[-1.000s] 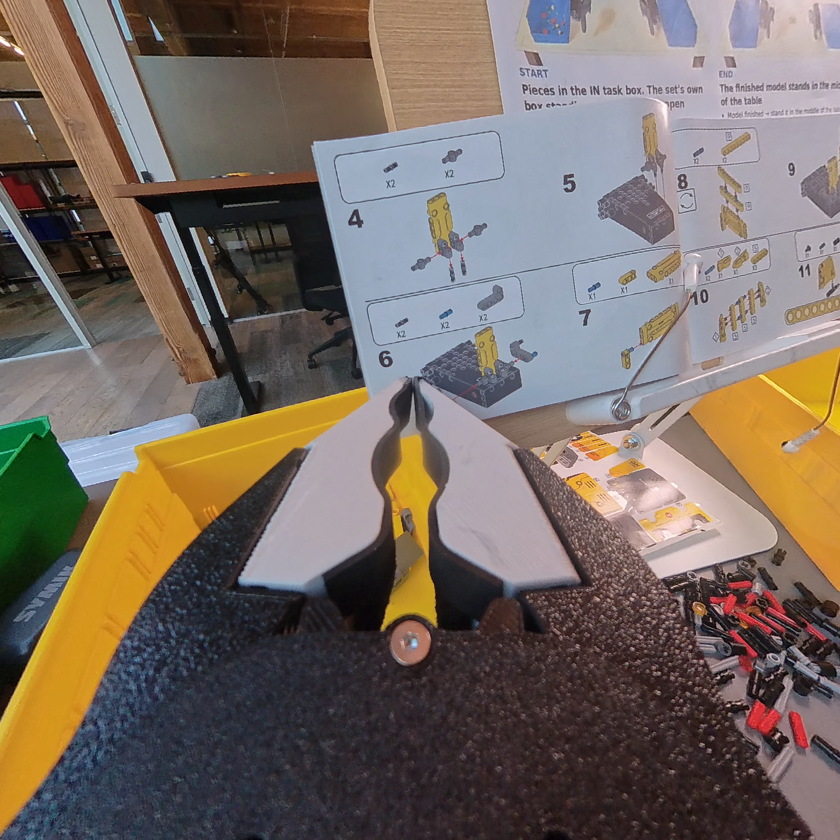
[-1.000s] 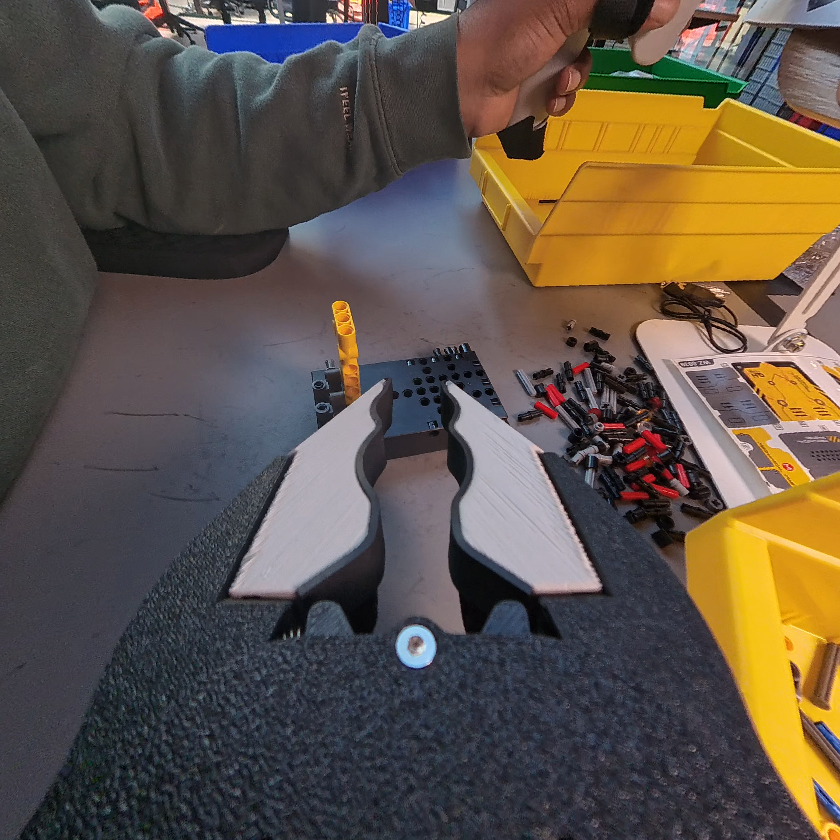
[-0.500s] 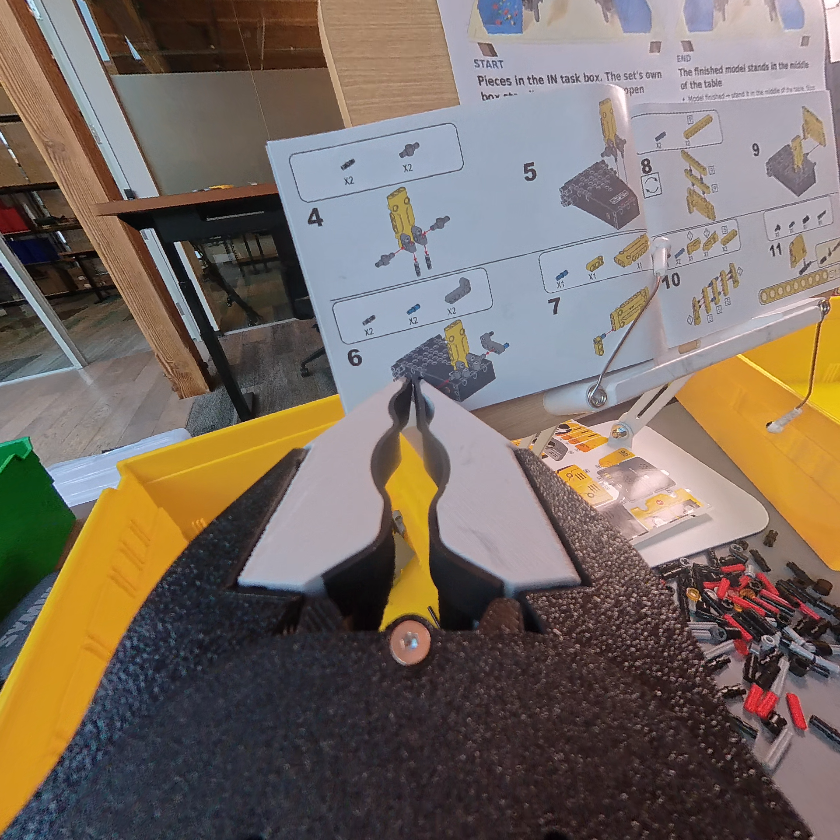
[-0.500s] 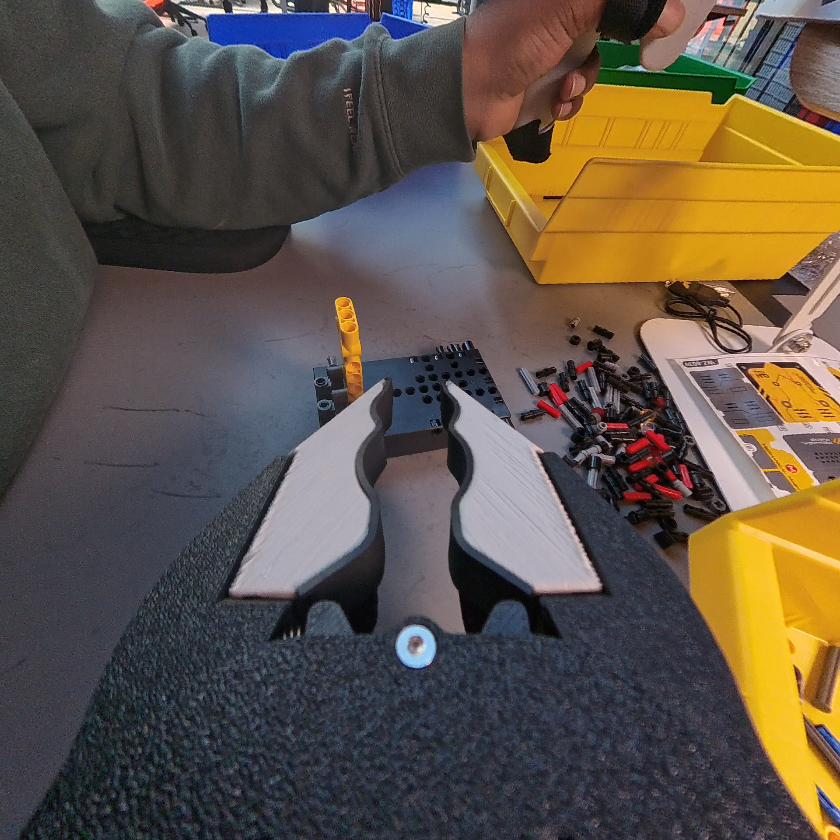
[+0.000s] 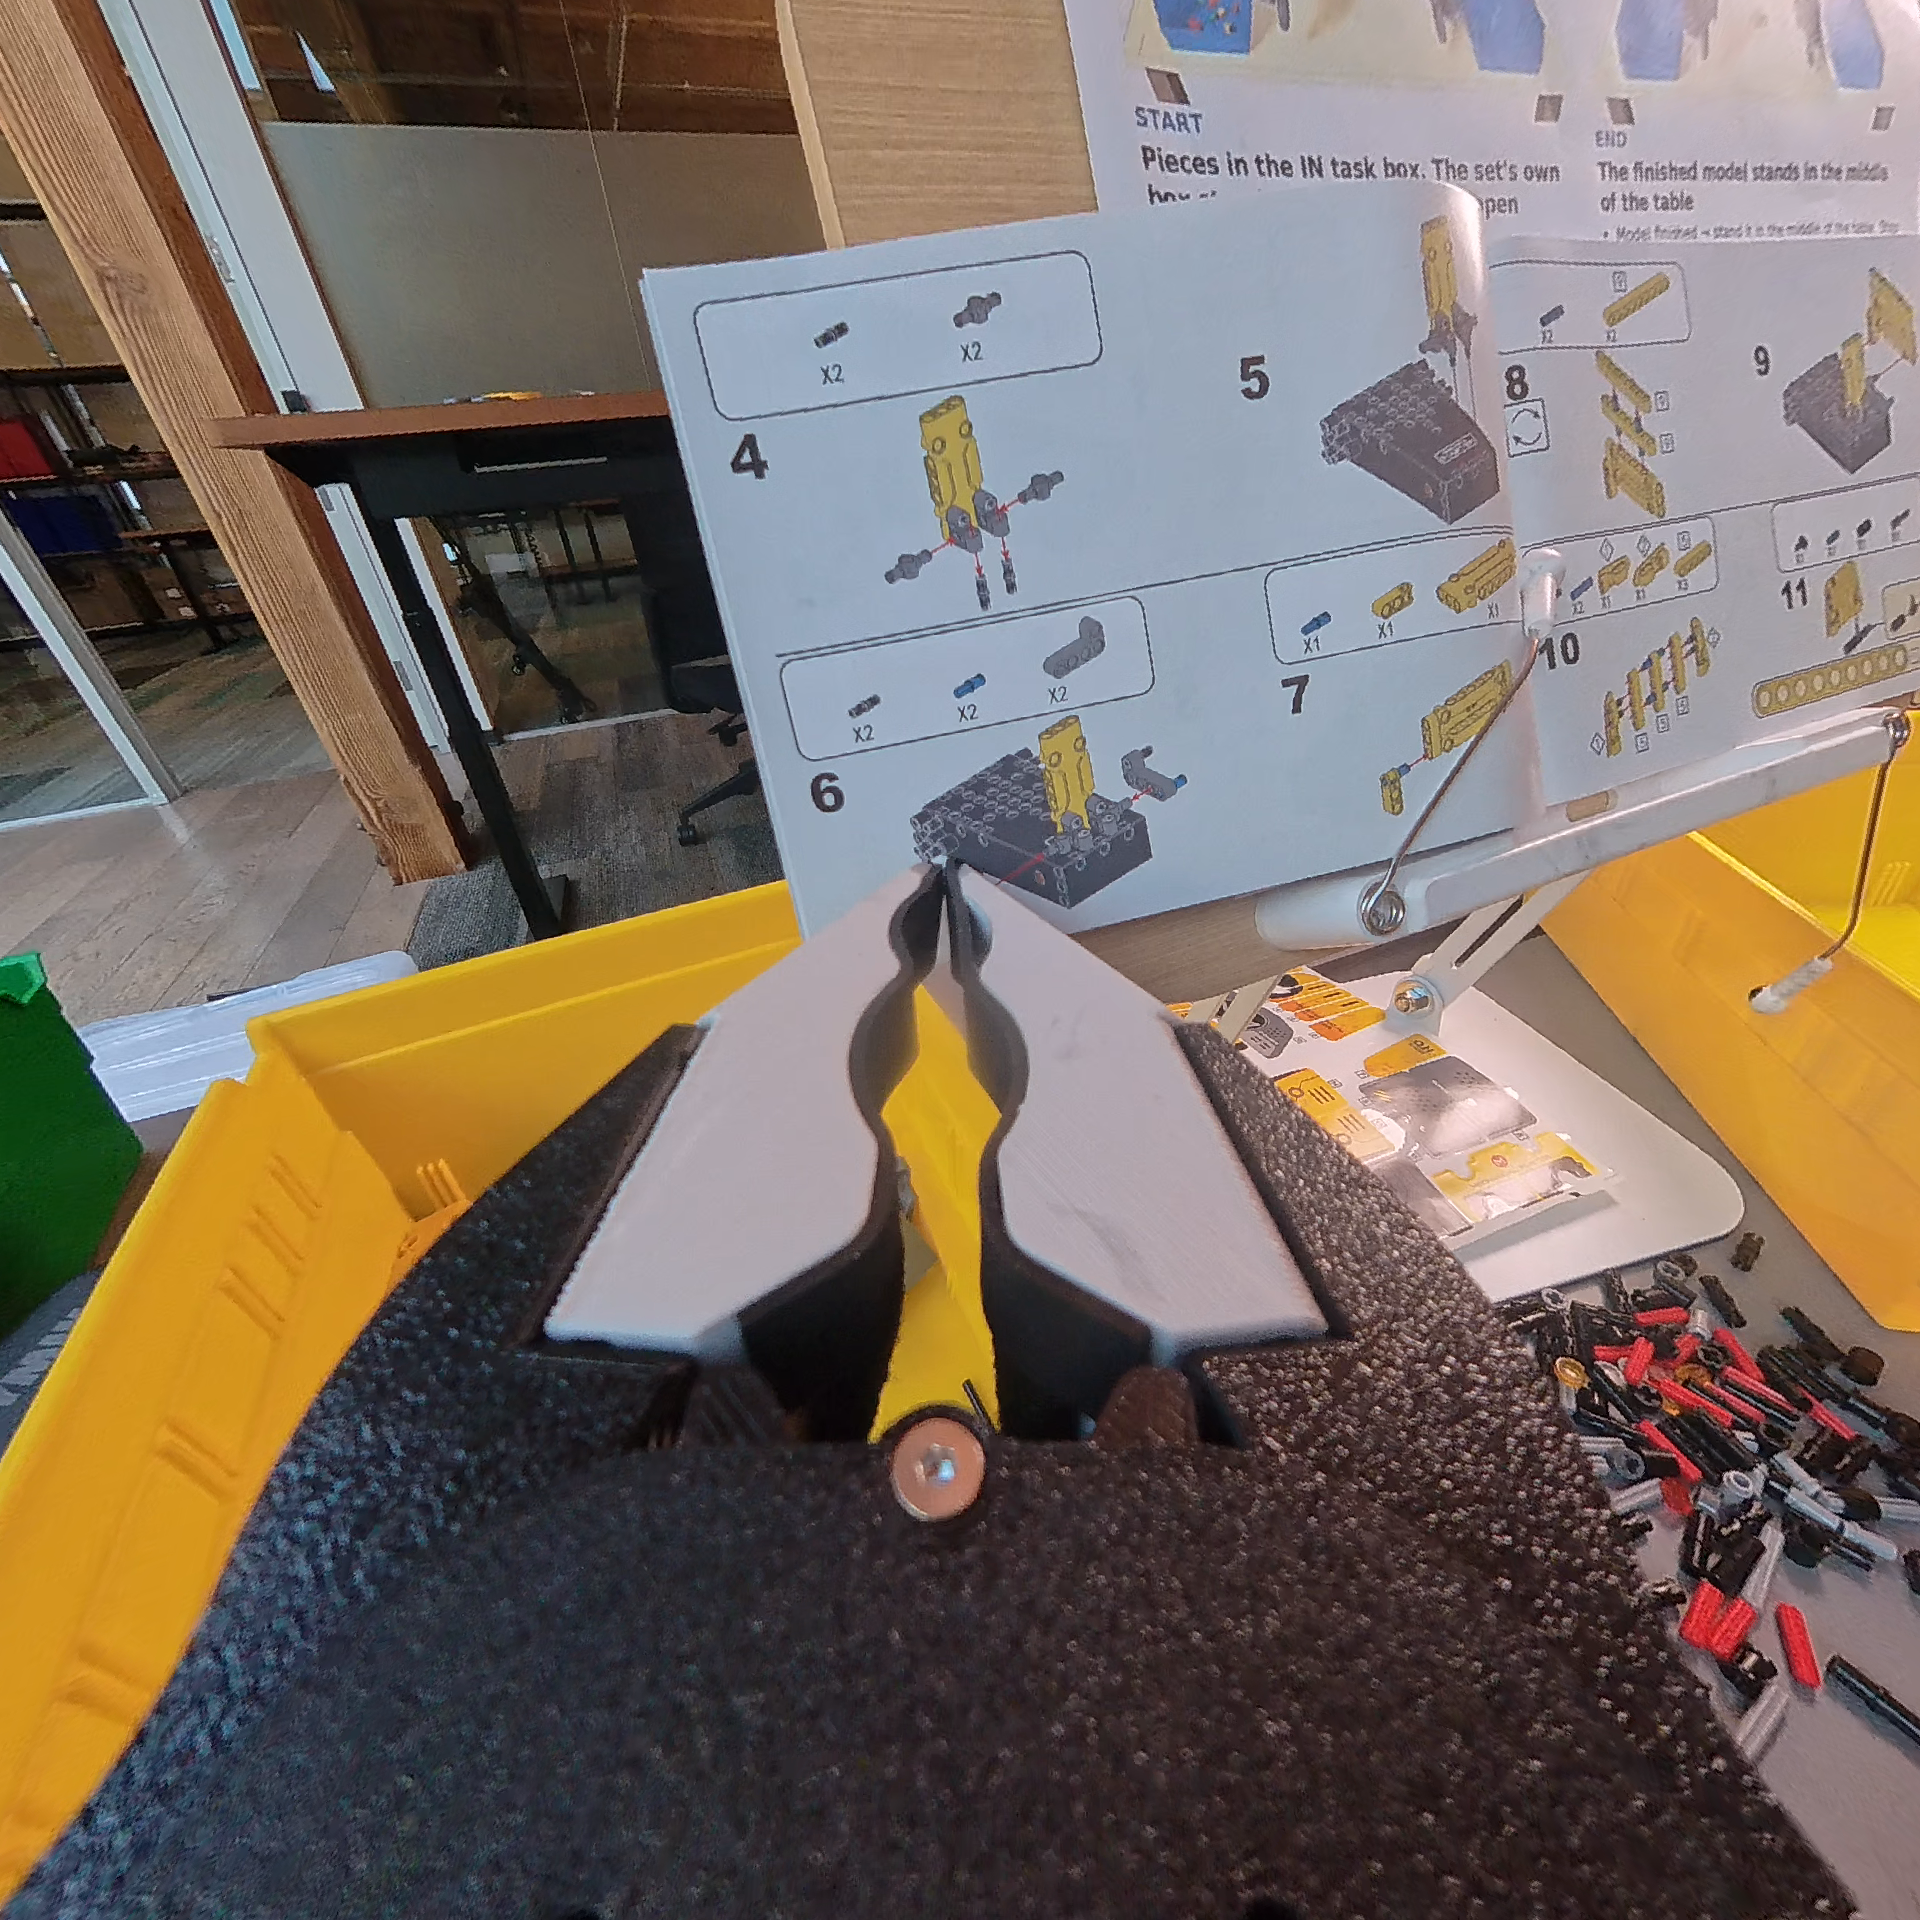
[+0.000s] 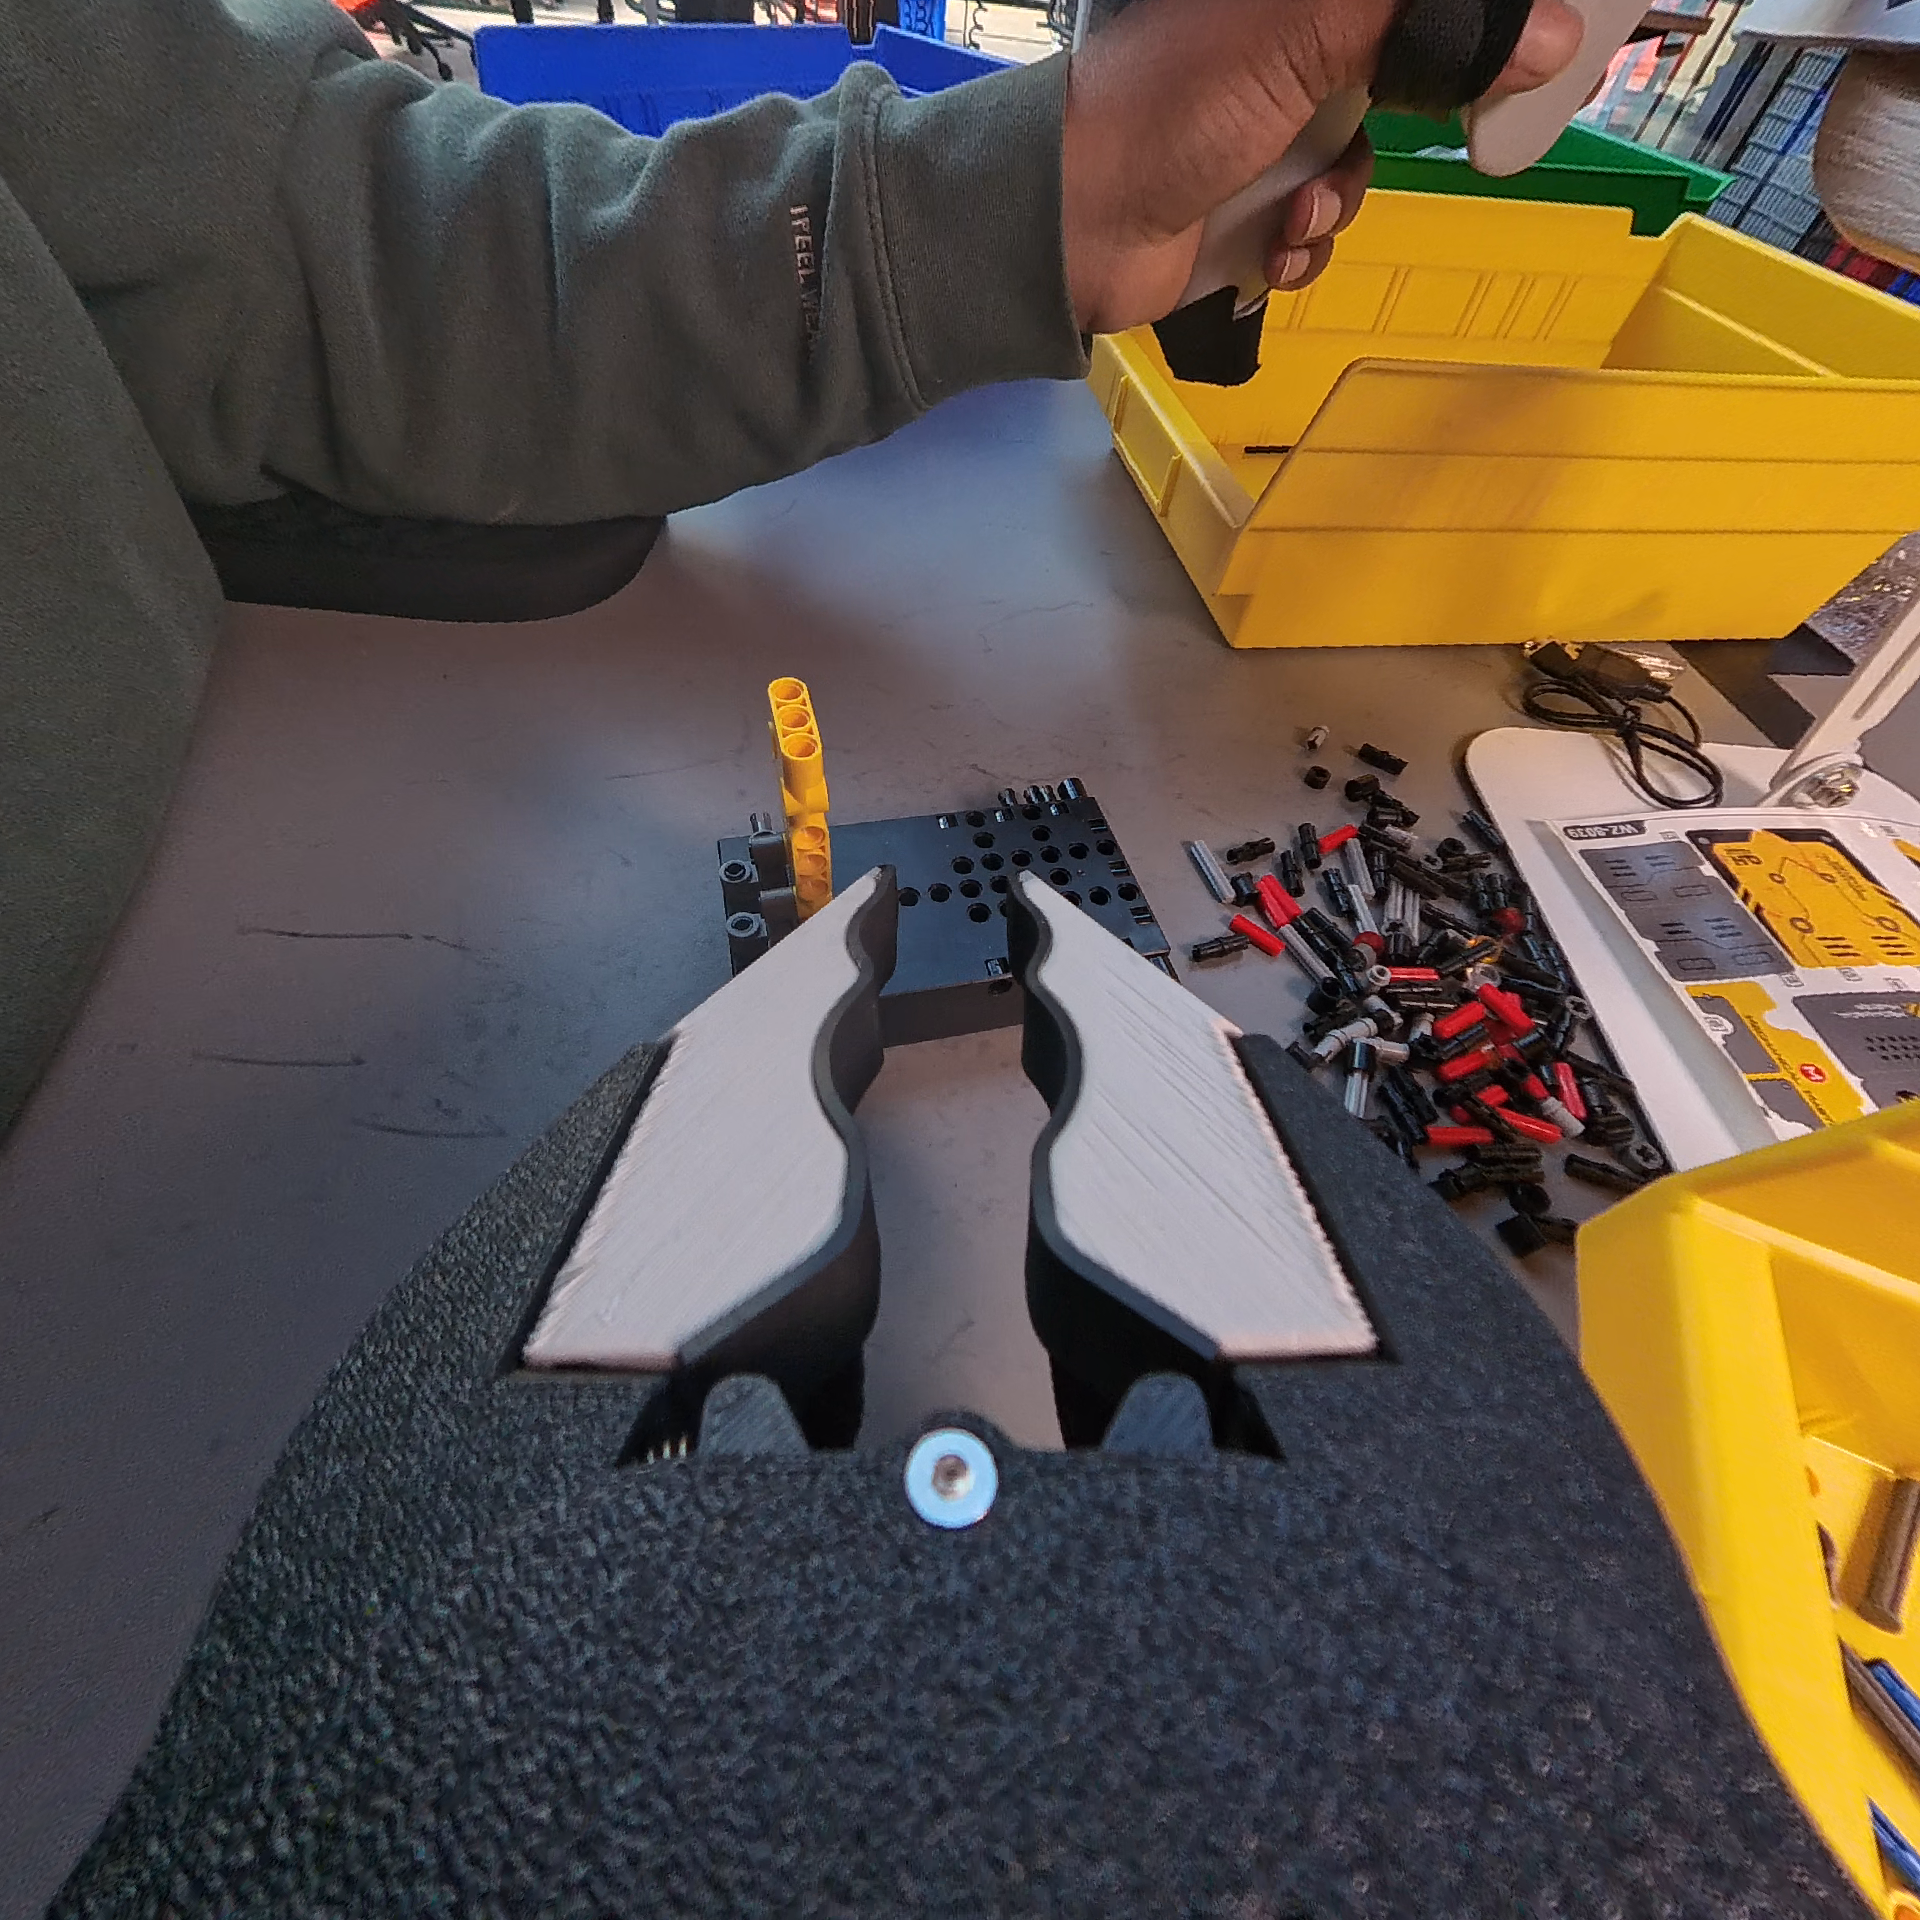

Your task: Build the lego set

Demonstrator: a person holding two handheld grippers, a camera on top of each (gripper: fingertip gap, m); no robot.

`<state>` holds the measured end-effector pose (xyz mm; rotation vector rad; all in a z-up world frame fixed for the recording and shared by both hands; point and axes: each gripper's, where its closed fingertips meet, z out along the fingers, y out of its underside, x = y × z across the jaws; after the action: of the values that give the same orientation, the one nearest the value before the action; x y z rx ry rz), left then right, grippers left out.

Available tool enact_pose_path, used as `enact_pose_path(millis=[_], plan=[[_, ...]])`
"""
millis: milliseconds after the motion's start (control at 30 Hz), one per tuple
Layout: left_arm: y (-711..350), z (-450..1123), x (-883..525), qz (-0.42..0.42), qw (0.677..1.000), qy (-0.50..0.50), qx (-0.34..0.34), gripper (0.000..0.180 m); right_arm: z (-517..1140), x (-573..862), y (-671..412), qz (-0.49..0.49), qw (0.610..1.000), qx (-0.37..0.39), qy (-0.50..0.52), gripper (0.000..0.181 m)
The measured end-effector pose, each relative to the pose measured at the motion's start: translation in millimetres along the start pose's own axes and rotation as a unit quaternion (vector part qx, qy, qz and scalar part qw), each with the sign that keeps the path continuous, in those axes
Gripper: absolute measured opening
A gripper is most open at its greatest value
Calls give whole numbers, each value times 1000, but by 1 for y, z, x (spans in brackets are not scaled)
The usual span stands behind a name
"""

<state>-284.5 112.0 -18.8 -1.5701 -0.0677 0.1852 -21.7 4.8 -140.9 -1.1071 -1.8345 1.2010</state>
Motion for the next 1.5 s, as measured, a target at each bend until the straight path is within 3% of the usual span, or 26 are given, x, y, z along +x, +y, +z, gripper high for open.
enact_pose_path(millis=[333,1500], plan=[[-1,0,4,2,1000,11,2,8,0,0,0,-1,1000,0,0,19],[-30,7,-8,3,999,-10,32,0,0,1,0,5,1000,-2,0,19]])
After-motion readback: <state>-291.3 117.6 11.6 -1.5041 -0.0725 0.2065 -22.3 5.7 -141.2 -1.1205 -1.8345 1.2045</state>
